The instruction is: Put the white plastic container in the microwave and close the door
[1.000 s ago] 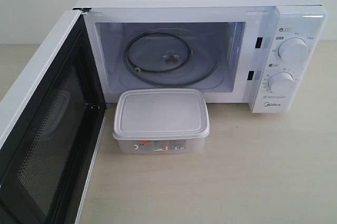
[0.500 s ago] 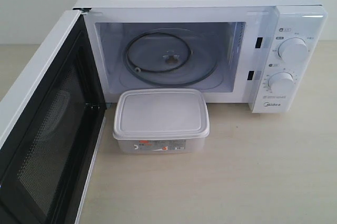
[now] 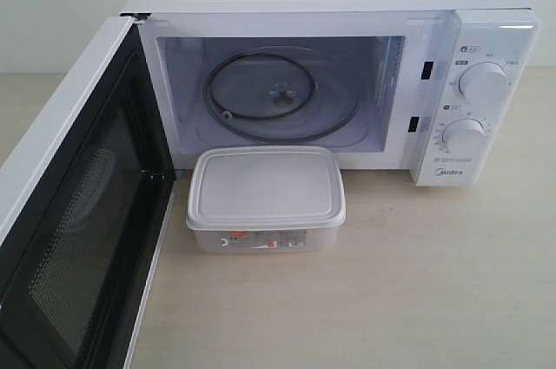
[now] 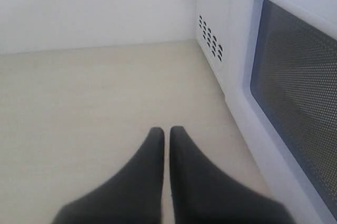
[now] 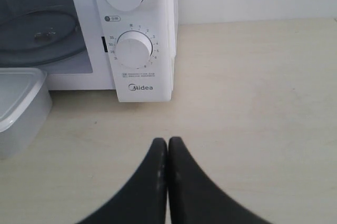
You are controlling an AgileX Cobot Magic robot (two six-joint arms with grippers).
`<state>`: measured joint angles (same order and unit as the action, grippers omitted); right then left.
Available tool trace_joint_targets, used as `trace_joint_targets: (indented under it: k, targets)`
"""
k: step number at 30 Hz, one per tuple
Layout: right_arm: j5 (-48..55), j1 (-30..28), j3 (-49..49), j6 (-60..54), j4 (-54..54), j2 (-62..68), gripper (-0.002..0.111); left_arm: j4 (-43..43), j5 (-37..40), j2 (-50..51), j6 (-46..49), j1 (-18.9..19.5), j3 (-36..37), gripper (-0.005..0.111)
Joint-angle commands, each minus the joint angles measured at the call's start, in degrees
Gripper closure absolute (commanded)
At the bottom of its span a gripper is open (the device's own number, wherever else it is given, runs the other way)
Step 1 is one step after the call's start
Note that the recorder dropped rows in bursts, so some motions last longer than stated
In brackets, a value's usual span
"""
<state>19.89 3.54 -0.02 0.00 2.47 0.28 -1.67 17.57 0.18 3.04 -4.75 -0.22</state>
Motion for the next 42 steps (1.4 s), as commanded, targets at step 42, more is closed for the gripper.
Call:
trace_joint_targets:
  k: [42]
  targets:
    - [-34.45,-0.14,-6.89,-3.62,-0.51,-0.28,0.109,-0.34,-0.02,-0.18,0.05,0.11,0.22,0.102]
